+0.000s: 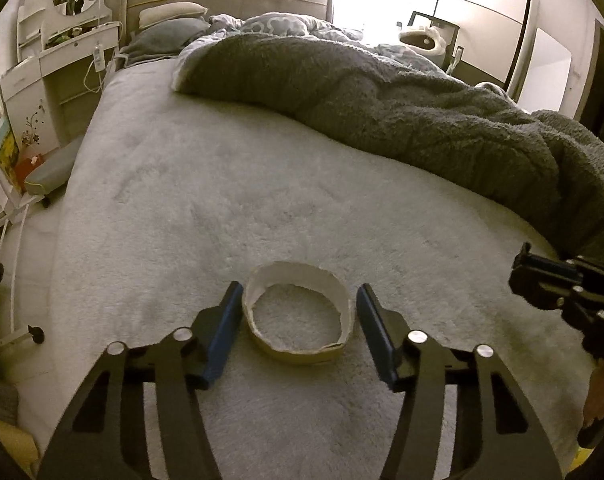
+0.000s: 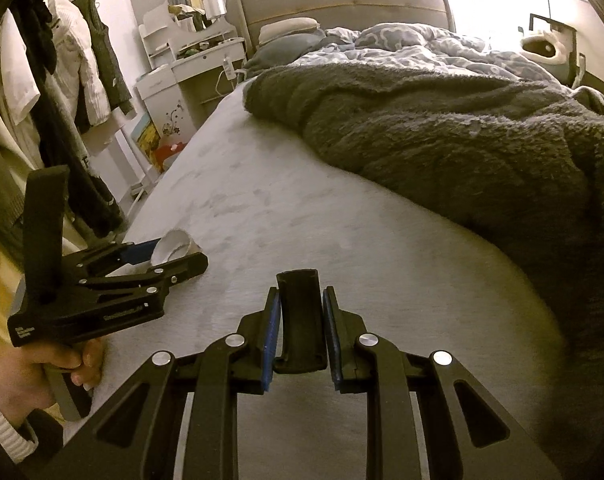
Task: Collect trash
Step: 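Grasp the cardboard tape roll with the left tool and lift it, then carry the tape roll and black piece over the black bin and open both tools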
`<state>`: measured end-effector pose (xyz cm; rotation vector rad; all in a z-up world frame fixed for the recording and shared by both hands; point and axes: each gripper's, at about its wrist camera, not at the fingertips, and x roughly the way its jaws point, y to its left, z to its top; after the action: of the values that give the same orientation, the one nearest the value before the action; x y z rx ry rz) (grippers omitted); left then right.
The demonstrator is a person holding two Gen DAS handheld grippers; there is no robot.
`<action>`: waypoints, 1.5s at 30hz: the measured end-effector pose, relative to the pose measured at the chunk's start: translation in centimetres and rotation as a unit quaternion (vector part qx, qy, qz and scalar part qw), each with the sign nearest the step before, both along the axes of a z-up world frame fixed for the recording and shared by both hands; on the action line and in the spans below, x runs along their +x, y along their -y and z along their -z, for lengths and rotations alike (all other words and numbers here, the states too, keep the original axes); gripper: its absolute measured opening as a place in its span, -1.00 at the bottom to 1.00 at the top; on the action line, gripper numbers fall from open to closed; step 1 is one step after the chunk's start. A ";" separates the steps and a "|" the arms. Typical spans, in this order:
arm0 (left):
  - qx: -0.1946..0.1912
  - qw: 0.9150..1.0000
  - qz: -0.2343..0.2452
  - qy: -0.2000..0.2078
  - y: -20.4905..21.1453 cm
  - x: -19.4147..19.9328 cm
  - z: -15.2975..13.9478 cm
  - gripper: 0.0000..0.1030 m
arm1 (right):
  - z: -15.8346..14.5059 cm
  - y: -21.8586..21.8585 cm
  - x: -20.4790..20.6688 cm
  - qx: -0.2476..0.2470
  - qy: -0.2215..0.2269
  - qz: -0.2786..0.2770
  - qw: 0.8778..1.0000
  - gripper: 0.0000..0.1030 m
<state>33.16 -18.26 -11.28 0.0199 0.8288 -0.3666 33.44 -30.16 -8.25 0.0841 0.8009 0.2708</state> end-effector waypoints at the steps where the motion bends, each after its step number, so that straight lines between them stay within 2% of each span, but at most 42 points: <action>1: 0.002 1.000 -0.001 -0.001 0.0 0.0 0.1 0.10 | -0.1 0.1 0.0 0.000 0.000 0.000 1.000 -0.58; 3: 0.004 1.000 0.001 -0.003 0.2 0.1 0.1 -0.01 | -0.2 0.2 0.0 0.000 0.000 0.001 1.000 -0.58; 13: 0.011 1.000 0.005 0.006 0.3 -0.6 -0.5 -0.03 | -2.3 0.6 -0.9 -0.011 0.014 0.011 1.000 -0.58; 20: 0.019 0.999 0.027 0.022 0.3 -3.2 -2.2 -0.03 | -4.1 1.0 -1.5 -0.012 0.030 0.026 0.999 -0.58; 26: 0.011 0.999 0.024 0.031 -1.0 -4.9 -3.9 -0.03 | -5.2 0.3 -2.8 -0.002 0.037 0.033 0.999 -0.58; 29: 0.019 0.999 0.027 0.031 -1.4 -5.9 -4.2 -0.03 | -5.5 -0.1 -3.5 0.004 0.037 0.037 0.999 -0.58; 35: 0.029 0.999 0.035 0.026 -2.6 -8.2 -4.3 -0.03 | -5.3 -0.8 -4.8 0.024 0.029 0.050 0.998 -0.58; 39: 0.050 0.998 0.041 0.027 -3.3 -9.6 -4.0 -0.03 | -5.7 -2.2 -5.5 0.028 0.029 0.044 0.998 -0.58; 45: 0.060 0.998 0.034 0.003 -5.8 -10.9 -3.0 -0.03 | -6.6 -4.3 -6.8 0.036 0.031 0.037 0.998 -0.58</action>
<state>22.25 -12.41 -8.27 0.1610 0.8443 -0.3804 26.68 -25.89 -1.67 0.1719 0.7240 0.2320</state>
